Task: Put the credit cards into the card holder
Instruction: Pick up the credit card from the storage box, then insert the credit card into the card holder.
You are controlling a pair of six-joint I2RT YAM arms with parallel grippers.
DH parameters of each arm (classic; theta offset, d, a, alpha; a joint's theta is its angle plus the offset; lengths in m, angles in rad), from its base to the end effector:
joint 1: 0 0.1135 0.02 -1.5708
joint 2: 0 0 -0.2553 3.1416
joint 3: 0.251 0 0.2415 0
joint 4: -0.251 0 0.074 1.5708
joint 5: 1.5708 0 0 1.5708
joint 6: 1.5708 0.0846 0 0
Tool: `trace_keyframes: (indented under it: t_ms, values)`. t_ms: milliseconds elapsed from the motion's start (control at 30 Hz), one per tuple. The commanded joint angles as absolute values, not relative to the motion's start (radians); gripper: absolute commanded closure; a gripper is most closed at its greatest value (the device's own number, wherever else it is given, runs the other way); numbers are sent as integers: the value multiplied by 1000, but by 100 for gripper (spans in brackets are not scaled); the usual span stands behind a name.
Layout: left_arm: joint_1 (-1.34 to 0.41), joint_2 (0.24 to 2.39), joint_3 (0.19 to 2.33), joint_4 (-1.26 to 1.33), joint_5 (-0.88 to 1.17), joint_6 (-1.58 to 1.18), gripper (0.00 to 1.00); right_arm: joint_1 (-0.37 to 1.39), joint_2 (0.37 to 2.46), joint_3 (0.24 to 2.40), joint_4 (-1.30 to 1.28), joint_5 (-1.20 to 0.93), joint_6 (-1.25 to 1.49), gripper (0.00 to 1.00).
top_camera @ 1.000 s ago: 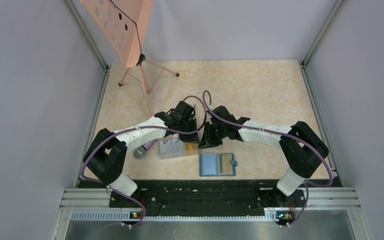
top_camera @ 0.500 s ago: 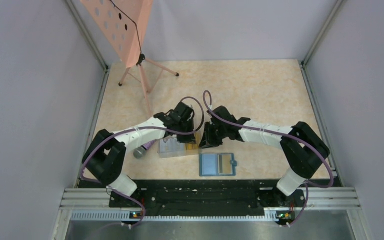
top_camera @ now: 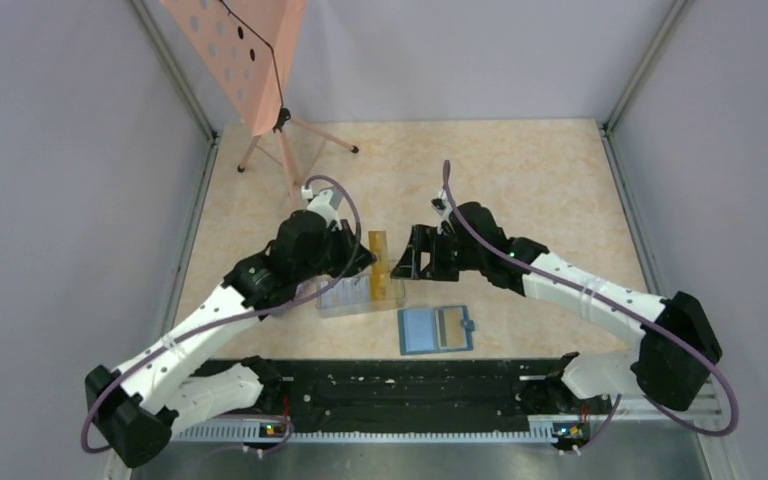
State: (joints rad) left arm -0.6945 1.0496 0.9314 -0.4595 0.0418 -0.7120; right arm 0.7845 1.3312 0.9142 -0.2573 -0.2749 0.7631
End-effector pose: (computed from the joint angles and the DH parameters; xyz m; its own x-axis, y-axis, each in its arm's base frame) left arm 0.2014 -0.1724 0.2803 -0.7530 -0.2223 -0.6193 0.2303 0.7926 -0.5646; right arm 0.2095 0.2416 0.2246 -0.8930 0.0485 -0.4474 -0.2944 0.6889 0.6624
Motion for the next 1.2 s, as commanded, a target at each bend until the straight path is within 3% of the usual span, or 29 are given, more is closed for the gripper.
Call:
trace_keyframes:
  t_ms: [0,300,500,867,1167]
  values:
    - [-693,922,804,-328,123,-769,100,790,1218,880,-279,-259,768,17]
    - [-703,786,435,174,386,-1071,100,725,919,635,-331,-332,823,16]
    - [-822,847,304,413,286,-1191,100,647,773,498,-341,-417,847,17]
    - [-998,1079,329,467,78,-1259,100,634,841,471,-402,-359,803,50]
    - [-1020,1223,362,460,43,-1253,100,634,972,506,-424,-299,752,57]
